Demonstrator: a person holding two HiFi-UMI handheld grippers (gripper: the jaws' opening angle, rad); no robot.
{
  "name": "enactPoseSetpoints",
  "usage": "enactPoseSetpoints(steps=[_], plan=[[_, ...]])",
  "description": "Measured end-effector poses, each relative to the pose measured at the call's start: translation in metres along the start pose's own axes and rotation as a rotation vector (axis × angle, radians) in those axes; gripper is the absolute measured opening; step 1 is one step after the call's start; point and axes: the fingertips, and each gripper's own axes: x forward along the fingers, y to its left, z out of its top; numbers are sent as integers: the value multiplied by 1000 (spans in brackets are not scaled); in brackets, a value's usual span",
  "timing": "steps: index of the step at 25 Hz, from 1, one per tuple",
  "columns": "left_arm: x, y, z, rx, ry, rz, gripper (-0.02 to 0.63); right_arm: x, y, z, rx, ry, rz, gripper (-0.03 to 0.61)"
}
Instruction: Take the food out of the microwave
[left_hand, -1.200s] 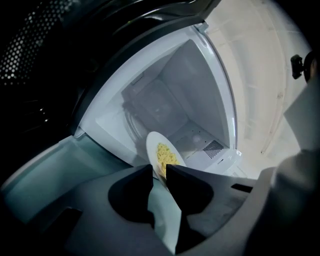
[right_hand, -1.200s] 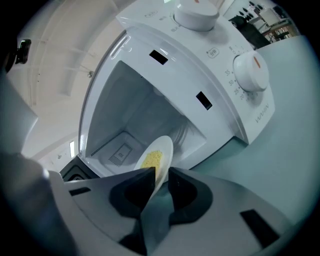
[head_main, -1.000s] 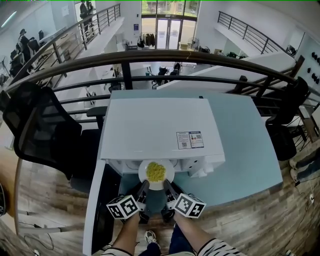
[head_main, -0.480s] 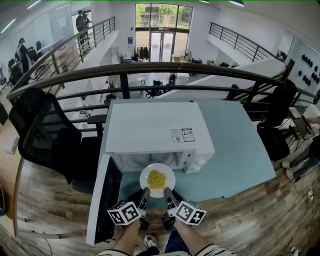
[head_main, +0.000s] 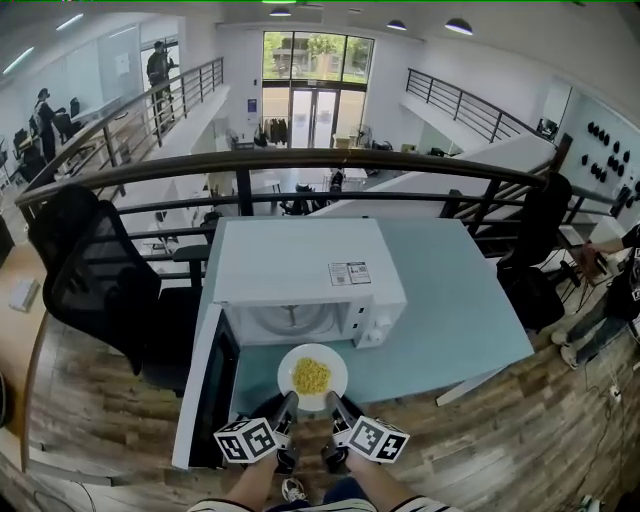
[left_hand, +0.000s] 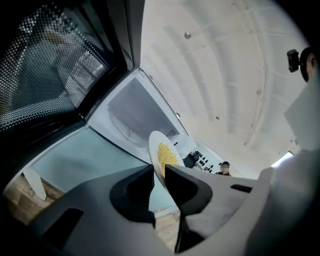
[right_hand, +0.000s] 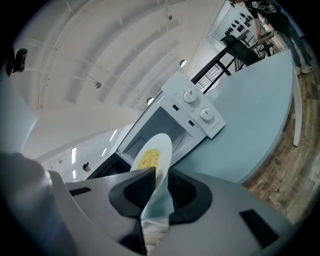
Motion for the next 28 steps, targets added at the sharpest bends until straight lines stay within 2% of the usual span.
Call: enactPoseSetpoints(steps=[9,28], plan=[[-26,-36,-31,-26,-34,26,81,-49,1,-2,3,68,28,86],[-82,-116,-108,-22,-145,97,81,-160,-9,-8,-43,171,146,86]])
